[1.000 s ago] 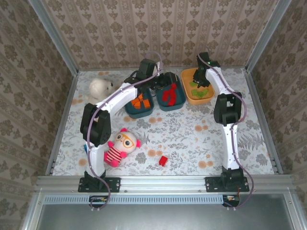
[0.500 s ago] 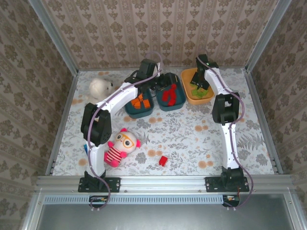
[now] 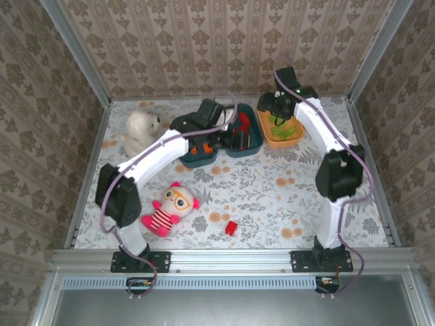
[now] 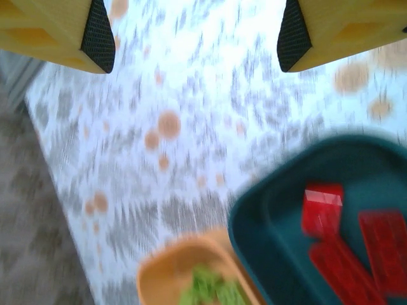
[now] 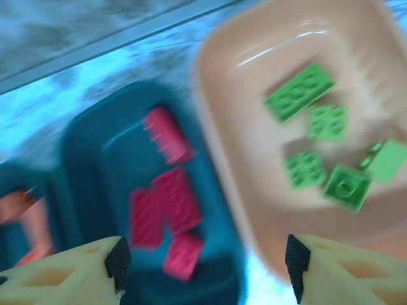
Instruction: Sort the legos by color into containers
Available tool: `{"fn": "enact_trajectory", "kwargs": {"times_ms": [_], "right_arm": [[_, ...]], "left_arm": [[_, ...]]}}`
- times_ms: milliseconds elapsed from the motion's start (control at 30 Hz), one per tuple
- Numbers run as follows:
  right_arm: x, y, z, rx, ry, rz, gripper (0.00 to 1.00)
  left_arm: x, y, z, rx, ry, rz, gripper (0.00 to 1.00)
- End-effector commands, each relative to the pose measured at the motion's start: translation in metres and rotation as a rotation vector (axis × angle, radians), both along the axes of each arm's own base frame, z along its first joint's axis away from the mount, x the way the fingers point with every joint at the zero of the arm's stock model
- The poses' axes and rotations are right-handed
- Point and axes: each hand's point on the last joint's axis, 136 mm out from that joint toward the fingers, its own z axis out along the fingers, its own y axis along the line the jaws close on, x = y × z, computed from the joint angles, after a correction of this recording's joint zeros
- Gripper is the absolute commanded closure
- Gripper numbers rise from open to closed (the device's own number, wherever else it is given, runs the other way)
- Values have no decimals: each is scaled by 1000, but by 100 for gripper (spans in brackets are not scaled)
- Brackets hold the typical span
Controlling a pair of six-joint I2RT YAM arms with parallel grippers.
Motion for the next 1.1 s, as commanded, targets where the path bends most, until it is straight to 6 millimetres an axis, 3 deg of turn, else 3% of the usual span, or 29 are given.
{"fn": "enact_trajectory", "kwargs": {"times_ms": [0, 133, 267, 433, 533, 767, 1067], "right_arm": [[-58, 30, 8, 86, -3, 163, 32], [-149, 42, 5, 181, 50, 297, 31], [-233, 40, -1, 235, 107, 397, 30], [-295, 28, -13, 295, 158, 384, 28], [-314, 25, -17, 342, 170, 358, 28], [-333, 29, -20, 421, 189, 365, 28], [-341, 24, -17, 381, 199, 383, 28]], "left_arm": [[-63, 34, -26, 195, -7, -123, 28], [-120, 55, -46, 298, 15, -175, 27], [-163, 66, -66, 381, 36, -208, 26], [-197, 63, -93, 513, 35, -248, 19], [-203, 56, -110, 574, 57, -232, 18], [-204, 43, -146, 684, 129, -172, 20], [-208, 31, -173, 734, 190, -181, 30]]}}
